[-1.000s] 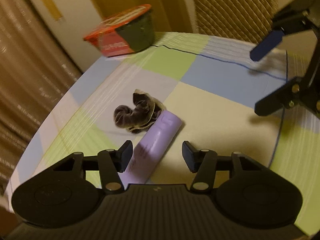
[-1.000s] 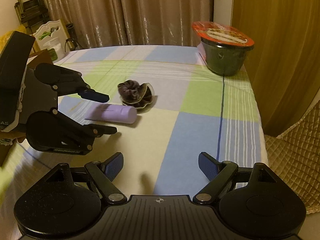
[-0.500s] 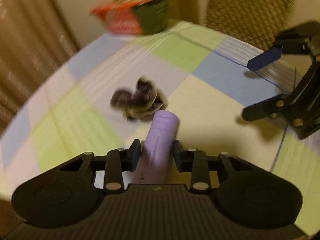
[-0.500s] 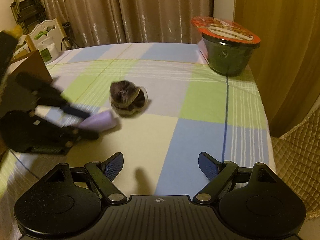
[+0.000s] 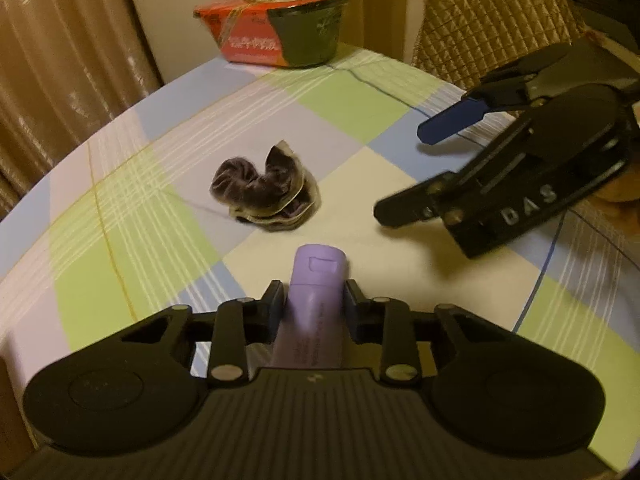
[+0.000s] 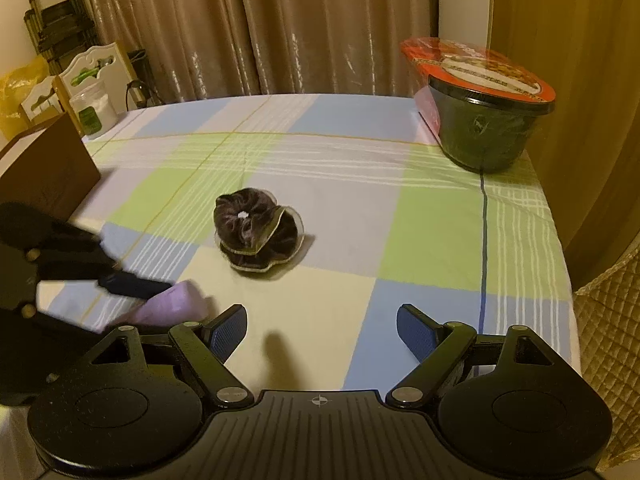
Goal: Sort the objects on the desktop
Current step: 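Grasp the lavender tube with the left gripper while the right gripper grasps the dark scrunchie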
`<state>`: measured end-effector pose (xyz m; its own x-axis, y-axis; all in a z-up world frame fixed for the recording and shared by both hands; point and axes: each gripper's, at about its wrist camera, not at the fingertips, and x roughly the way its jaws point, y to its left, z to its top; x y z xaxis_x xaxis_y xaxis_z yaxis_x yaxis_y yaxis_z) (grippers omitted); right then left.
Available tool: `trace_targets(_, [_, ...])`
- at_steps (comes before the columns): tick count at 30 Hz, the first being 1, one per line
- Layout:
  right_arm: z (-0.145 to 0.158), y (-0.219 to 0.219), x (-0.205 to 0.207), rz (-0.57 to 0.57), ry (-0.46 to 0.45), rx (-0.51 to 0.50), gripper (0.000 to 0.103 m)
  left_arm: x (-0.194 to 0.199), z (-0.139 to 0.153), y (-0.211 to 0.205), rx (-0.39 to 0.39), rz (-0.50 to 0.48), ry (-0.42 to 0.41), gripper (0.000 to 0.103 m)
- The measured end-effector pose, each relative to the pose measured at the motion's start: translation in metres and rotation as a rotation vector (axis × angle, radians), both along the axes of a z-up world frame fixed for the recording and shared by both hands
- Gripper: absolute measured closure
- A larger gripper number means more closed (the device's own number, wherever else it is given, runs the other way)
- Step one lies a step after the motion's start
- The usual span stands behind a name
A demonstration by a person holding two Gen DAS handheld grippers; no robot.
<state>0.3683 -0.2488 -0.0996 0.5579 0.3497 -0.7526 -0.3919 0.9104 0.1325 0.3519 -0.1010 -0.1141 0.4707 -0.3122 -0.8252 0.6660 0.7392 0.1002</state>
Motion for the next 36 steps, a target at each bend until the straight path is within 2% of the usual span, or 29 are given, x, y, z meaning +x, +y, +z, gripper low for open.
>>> trace_targets(7, [-0.001, 0.024, 0.017, 0.059, -0.008, 0.049, 0.018, -0.043, 0.016, 0.039, -0.014, 0.125, 0.009, 0.077])
trace_targets(10, [-0.006, 0.044, 0.029, 0.089, -0.027, 0.046, 0.018, -0.064, 0.020, 0.051, -0.031, 0.184, 0.016, 0.077])
trace_targets(17, [-0.012, 0.066, 0.040, 0.084, -0.044, 0.015, 0.019, -0.098, 0.020, 0.065, -0.032, 0.250, 0.022, 0.077])
trace_targets(18, [-0.011, 0.068, 0.038, 0.087, -0.054, -0.001, 0.029, -0.101, 0.018, 0.065, -0.026, 0.247, 0.018, 0.077])
trace_targets(19, [-0.012, 0.070, 0.036, 0.093, -0.053, -0.011, 0.046, -0.103, 0.017, 0.064, -0.018, 0.242, 0.014, 0.077])
trace_targets(20, [-0.013, 0.070, 0.035, 0.095, -0.048, -0.022, 0.049, -0.106, 0.016, 0.063, -0.007, 0.236, 0.008, 0.077])
trace_targets(21, [-0.014, 0.070, 0.033, 0.092, -0.049, -0.027, 0.056, -0.108, 0.015, 0.063, -0.002, 0.231, 0.005, 0.077])
trace_targets(22, [-0.013, 0.069, 0.031, 0.092, -0.050, -0.031, 0.070, -0.110, 0.015, 0.063, -0.003, 0.229, 0.001, 0.077])
trace_targets(24, [-0.012, 0.067, 0.026, 0.092, -0.052, -0.037, 0.080, -0.112, 0.015, 0.063, -0.003, 0.221, -0.004, 0.077])
trace_targets(30, [0.001, 0.051, -0.006, 0.079, -0.049, -0.011, 0.083, -0.111, 0.007, 0.059, 0.022, 0.177, -0.004, 0.071])
trace_targets(36, [0.009, 0.035, -0.056, 0.058, -0.029, -0.002, 0.083, -0.114, 0.007, 0.059, 0.022, 0.170, -0.006, 0.076])
